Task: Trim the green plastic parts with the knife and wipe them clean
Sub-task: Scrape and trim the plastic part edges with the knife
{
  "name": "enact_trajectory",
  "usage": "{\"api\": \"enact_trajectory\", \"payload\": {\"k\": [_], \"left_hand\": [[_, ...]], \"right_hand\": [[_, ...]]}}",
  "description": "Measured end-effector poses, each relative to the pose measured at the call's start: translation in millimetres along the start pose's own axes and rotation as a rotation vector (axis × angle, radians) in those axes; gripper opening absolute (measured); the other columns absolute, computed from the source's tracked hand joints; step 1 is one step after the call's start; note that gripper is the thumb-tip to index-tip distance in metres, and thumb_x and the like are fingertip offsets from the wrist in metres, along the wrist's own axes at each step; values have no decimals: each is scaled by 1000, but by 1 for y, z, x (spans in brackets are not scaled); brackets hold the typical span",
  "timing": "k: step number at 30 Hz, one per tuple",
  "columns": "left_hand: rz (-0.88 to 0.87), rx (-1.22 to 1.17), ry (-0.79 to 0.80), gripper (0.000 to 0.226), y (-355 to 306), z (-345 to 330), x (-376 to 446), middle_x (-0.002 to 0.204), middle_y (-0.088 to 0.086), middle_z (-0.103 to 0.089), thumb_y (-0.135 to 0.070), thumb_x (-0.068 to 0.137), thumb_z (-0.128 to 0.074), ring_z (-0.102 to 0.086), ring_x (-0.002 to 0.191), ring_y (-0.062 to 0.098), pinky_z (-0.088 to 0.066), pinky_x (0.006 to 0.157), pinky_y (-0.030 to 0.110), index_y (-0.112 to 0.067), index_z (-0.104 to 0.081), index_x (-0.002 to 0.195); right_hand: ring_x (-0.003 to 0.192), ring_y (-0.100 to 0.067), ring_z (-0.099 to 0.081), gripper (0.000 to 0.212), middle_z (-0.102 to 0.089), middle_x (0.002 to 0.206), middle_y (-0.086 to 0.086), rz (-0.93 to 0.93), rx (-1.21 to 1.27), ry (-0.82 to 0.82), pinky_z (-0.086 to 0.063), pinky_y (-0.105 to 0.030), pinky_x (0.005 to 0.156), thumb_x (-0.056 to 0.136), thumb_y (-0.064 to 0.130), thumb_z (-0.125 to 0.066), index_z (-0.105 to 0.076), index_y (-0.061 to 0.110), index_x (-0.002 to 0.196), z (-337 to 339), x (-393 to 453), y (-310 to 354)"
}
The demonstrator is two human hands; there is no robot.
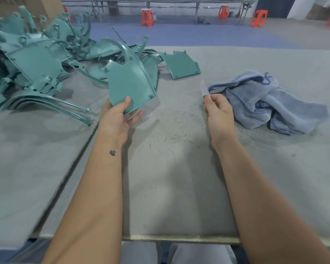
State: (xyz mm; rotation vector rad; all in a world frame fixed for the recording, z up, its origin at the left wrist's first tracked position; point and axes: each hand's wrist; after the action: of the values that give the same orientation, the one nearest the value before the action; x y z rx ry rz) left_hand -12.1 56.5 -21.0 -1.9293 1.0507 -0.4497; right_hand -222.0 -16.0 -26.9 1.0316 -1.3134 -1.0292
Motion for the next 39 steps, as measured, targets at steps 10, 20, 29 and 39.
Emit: {"api": "enact_trajectory", "payload": {"k": [10, 20, 29, 39], "left_hand": [[7, 146, 70, 39, 2, -6, -4, 95, 9, -71, 2, 91, -60, -72, 68, 17, -41, 43, 15, -13, -49, 124], [91, -88, 213, 10, 17, -35, -22, 82, -2, -73, -26, 90, -65, -67, 67, 9, -54, 58, 21, -18, -66, 96], [173, 123, 265, 17, 38, -48, -29, 81, 1, -73, 3, 91, -57, -70, 71, 13, -56, 62, 22, -11, -63, 99], [251, -171, 139, 11, 33, -44, -22, 80, 6, -72, -3, 91, -62, -71, 69, 15, -56, 57, 23, -9, -62, 100]], "right_hand": [[46, -8, -45, 15, -59, 59, 8, -42, 101, 93, -38, -18, 46, 92, 9, -50, -53, 19, 81, -1, -2, 4], [40, -6, -34, 17, -48, 52, 5, -163, 120, 240, -28, -18, 37, 88, 15, -68, -52, 19, 82, -10, -9, 3], [45, -9, -37, 31, -51, 58, 3, -226, 186, 154, -31, -22, 46, 101, 37, -45, -62, 18, 84, -13, -5, 5], [79, 0, -50, 16, -56, 91, 11, -40, -42, 242, -41, -21, 79, 100, 29, -49, -64, 30, 94, -16, -13, 3]]}}
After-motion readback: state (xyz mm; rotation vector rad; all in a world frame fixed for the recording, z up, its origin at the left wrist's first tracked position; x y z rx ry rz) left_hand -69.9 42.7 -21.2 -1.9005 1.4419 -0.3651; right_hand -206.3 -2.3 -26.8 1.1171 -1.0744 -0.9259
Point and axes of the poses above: each hand's wrist, its own x-axis towards the middle knuckle, its own z-axis out of the back of the hand, y = z × x
